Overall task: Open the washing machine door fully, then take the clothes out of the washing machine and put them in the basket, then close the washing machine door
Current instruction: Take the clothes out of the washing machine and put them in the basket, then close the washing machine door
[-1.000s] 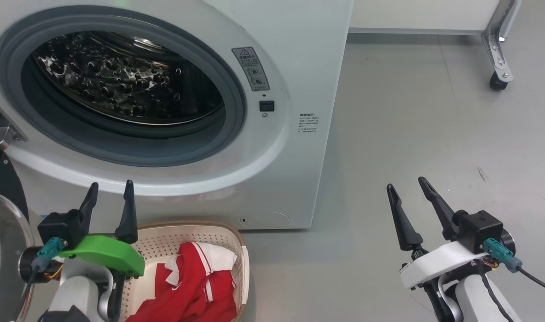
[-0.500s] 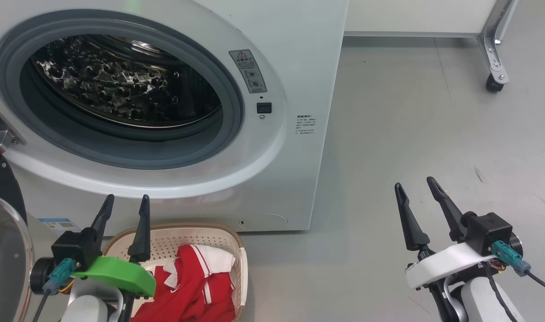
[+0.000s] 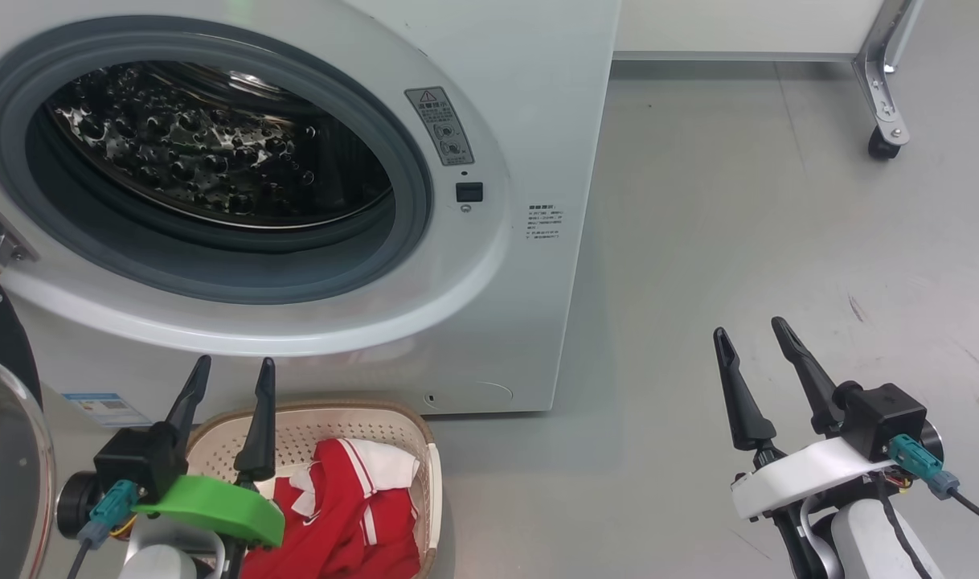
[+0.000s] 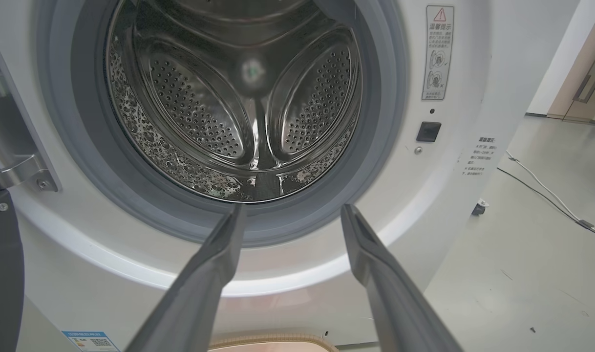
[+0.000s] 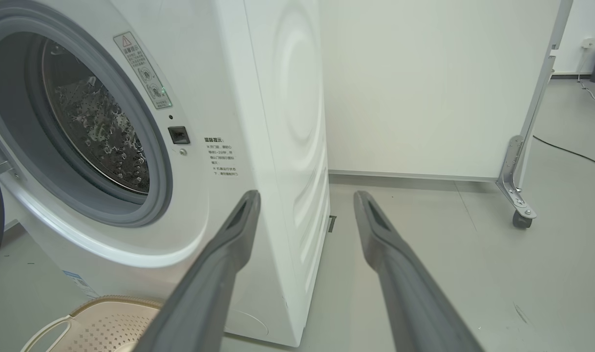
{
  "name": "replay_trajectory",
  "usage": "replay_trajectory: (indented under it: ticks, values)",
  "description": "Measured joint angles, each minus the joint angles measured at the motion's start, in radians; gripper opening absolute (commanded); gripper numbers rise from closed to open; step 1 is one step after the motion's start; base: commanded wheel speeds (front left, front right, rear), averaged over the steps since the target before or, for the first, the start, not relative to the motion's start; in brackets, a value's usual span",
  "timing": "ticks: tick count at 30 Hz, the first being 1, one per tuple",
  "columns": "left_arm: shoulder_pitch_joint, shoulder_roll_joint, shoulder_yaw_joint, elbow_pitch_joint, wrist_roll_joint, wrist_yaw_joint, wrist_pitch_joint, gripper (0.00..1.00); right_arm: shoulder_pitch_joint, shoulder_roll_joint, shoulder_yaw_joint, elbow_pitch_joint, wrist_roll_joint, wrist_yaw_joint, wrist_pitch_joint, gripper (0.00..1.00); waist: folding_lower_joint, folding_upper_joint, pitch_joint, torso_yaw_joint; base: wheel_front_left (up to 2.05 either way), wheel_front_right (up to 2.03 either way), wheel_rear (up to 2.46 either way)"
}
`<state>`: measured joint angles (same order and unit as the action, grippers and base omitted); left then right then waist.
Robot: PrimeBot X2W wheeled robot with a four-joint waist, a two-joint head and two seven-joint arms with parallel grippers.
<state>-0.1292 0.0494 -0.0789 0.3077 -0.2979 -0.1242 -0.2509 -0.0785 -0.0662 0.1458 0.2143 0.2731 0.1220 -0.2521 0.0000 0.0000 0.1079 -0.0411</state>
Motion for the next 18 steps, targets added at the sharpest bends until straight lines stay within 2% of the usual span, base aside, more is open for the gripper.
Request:
replay_trajectory:
  ticks: [18]
  values:
    - [0.027,-0.001,-0.005,-0.048,0.000,0.000,0.000,1.00,0.000,0.003,-0.001,-0.006,-0.001,0.000,0.000,1.00,0.0000,0.0000,0.010,-0.003,0.00,0.00,0.00]
